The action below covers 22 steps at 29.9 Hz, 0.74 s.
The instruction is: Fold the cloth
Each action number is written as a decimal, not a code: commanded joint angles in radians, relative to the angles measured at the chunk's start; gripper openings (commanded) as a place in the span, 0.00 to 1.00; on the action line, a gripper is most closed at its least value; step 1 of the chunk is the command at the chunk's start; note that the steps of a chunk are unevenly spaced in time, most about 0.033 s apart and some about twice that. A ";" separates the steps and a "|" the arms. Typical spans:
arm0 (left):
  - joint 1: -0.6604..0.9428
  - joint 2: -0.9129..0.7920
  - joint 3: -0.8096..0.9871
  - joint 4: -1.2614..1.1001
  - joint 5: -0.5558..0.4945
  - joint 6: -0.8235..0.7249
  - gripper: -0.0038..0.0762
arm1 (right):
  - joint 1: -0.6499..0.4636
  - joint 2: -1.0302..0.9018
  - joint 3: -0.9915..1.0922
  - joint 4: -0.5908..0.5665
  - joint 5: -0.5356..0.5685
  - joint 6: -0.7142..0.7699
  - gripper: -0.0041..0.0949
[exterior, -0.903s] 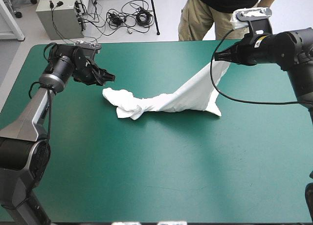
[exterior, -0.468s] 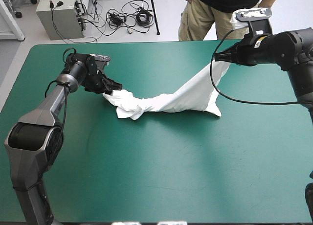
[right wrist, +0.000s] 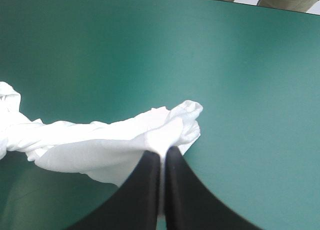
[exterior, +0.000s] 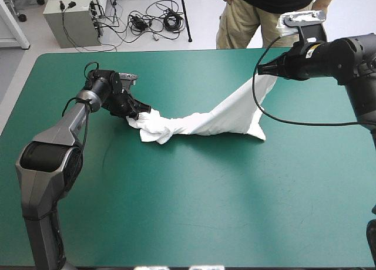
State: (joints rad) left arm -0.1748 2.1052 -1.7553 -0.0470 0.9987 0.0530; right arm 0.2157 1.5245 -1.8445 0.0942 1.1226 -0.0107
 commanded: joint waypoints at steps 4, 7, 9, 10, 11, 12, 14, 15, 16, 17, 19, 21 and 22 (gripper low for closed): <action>-0.002 -0.069 -0.026 -0.008 0.025 0.024 0.04 | -0.004 -0.040 -0.034 0.002 -0.045 -0.008 0.02; -0.002 -0.115 -0.027 -0.006 0.039 0.030 0.04 | -0.004 -0.040 -0.034 0.002 -0.045 -0.008 0.02; -0.002 -0.160 -0.027 -0.006 0.049 0.030 0.04 | -0.004 -0.040 -0.034 0.002 -0.045 -0.008 0.02; -0.002 -0.186 -0.027 -0.006 0.056 0.035 0.04 | -0.004 -0.040 -0.034 0.002 -0.045 -0.008 0.02; -0.002 -0.214 -0.027 -0.006 0.063 0.046 0.04 | -0.004 -0.040 -0.034 0.002 -0.045 -0.008 0.02; -0.002 -0.243 -0.027 -0.006 0.068 0.051 0.04 | -0.004 -0.040 -0.034 0.002 -0.043 -0.008 0.02; -0.002 -0.297 -0.027 -0.010 0.072 0.053 0.04 | -0.004 -0.040 -0.034 -0.003 -0.039 -0.008 0.02; -0.002 -0.328 -0.027 -0.012 0.073 0.053 0.04 | -0.004 -0.040 -0.034 -0.005 -0.037 -0.008 0.02; -0.002 -0.358 -0.027 -0.014 0.075 0.053 0.04 | -0.004 -0.040 -0.034 -0.007 -0.035 -0.008 0.02; -0.002 -0.383 -0.027 -0.014 0.075 0.053 0.04 | -0.004 -0.042 -0.034 -0.009 -0.035 -0.008 0.02; -0.002 -0.445 -0.027 -0.018 0.076 0.056 0.04 | -0.004 -0.043 -0.034 -0.009 -0.035 -0.008 0.02; -0.002 -0.500 -0.027 -0.030 0.076 0.075 0.04 | -0.004 -0.050 -0.036 -0.009 -0.039 -0.014 0.02; -0.002 -0.530 -0.027 -0.048 0.076 0.079 0.04 | -0.004 -0.056 -0.038 -0.009 -0.044 -0.021 0.02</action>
State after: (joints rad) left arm -0.1765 1.6926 -1.7545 -0.0633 1.1048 0.1181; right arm 0.2157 1.5227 -1.8445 0.0901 1.1416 -0.0118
